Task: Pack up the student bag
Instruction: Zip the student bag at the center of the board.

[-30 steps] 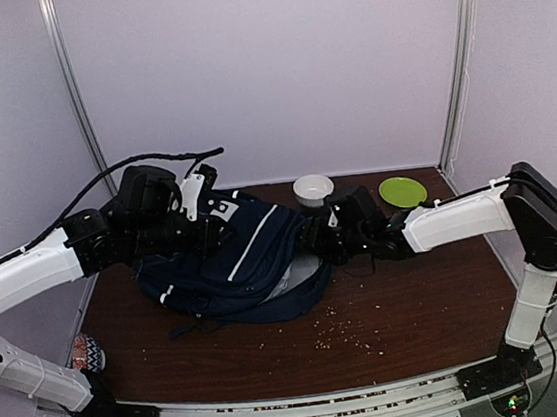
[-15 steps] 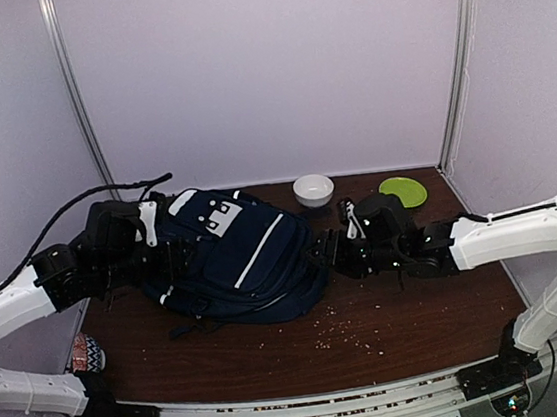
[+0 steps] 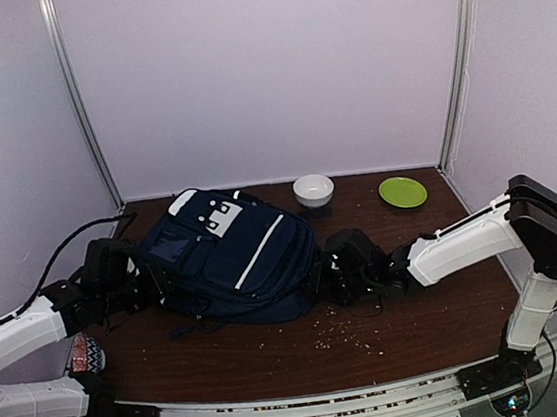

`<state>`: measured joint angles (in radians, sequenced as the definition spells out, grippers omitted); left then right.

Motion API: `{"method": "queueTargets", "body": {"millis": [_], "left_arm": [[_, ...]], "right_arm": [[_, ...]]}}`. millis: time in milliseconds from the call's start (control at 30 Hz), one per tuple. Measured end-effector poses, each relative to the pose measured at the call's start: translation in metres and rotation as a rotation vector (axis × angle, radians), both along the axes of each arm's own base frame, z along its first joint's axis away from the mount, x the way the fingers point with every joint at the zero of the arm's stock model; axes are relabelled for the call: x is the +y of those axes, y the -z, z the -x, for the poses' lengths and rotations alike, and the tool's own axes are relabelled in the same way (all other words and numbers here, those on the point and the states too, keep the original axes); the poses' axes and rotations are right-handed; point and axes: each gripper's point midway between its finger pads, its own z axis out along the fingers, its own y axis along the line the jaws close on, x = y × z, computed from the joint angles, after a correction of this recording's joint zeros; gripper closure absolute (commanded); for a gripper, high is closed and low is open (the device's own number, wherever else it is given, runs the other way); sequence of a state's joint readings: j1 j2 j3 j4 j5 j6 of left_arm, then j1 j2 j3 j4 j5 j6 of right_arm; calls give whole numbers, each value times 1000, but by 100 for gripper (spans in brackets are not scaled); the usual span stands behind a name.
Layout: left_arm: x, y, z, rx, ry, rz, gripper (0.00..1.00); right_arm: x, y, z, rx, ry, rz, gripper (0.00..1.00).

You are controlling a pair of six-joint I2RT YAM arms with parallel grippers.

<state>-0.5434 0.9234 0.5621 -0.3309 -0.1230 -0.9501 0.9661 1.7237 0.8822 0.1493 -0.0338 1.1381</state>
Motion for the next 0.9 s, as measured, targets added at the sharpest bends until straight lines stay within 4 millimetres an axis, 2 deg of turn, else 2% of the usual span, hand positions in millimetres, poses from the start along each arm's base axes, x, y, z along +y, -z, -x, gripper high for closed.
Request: {"method": "queueTargets", "body": {"millis": [67,200,433,667,767,800,900], "left_arm": [[-2,9,2,27,-16,38,2],[-7,24,4,63,-41,118,2],[-7,54,5,134,-103,217,2],[-8,81,2,189,-165,286,3],[-12,88,-5,205,-171,298,14],[-14,89,-7,209,-171,301,21],[-18,94,-14,214,-176,324,55]], "right_arm": [[-2,7,-6,18,18,-5,82],[-7,7,-16,28,26,-18,99],[-21,4,-34,14,35,0,100],[-26,-5,-43,-9,13,47,100],[-29,-9,-45,-20,2,67,99],[-30,-11,-45,-27,-5,72,92],[-31,-22,-43,-52,-28,78,69]]}}
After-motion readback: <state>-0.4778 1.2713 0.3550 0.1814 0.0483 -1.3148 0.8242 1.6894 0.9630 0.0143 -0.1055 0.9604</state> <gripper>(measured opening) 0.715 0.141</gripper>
